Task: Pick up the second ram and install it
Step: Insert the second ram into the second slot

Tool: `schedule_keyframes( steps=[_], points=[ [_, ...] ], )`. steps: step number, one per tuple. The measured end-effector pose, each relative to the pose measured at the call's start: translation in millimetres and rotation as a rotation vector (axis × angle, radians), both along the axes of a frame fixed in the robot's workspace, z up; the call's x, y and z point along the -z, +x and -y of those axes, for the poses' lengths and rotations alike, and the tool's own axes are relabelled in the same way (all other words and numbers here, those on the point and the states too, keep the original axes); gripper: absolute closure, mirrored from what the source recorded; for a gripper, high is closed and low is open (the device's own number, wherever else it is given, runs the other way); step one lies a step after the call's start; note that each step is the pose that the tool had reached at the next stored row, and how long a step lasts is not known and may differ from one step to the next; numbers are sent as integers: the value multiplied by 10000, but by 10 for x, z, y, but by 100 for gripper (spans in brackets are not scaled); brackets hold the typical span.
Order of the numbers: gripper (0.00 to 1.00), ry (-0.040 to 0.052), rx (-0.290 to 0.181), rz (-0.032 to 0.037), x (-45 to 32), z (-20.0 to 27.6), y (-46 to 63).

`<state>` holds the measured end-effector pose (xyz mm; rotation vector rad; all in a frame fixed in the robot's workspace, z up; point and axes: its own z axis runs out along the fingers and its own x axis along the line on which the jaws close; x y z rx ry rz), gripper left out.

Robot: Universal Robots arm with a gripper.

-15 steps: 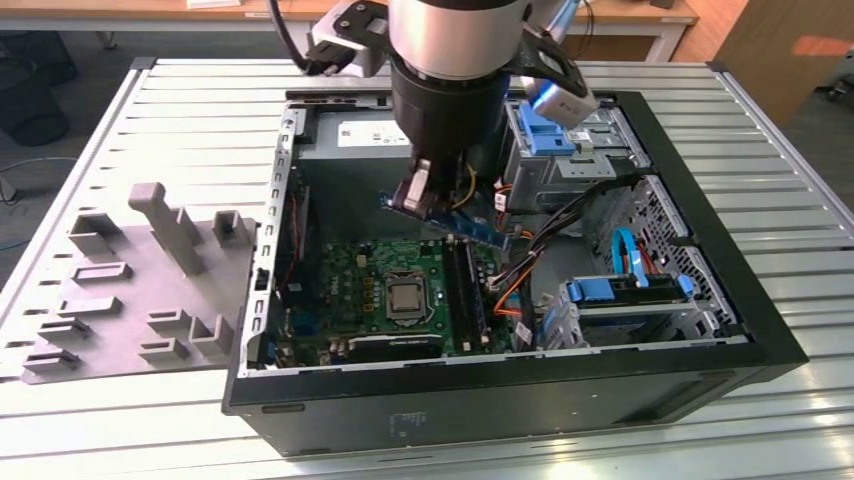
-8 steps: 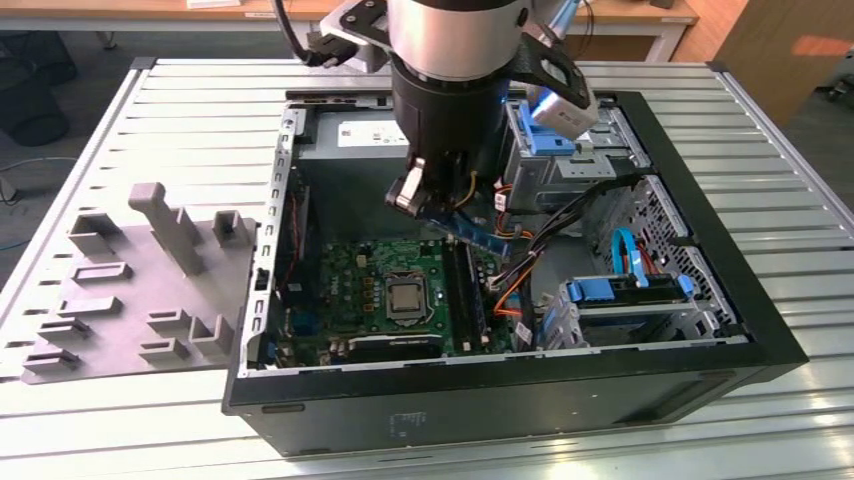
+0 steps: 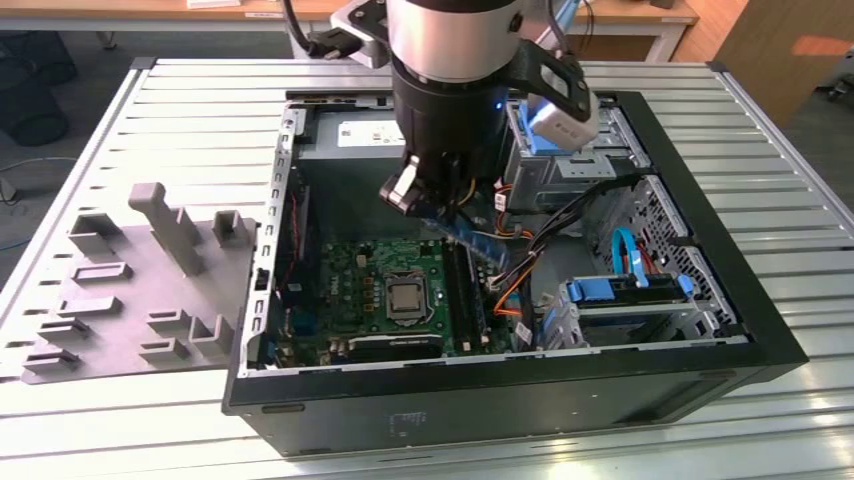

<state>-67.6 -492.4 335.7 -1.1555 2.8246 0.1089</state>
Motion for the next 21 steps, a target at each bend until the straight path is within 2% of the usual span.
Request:
schedule_keyframes(
  steps=[21],
  points=[
    [88, 0, 3831, 0, 45, 0, 0]
  ],
)
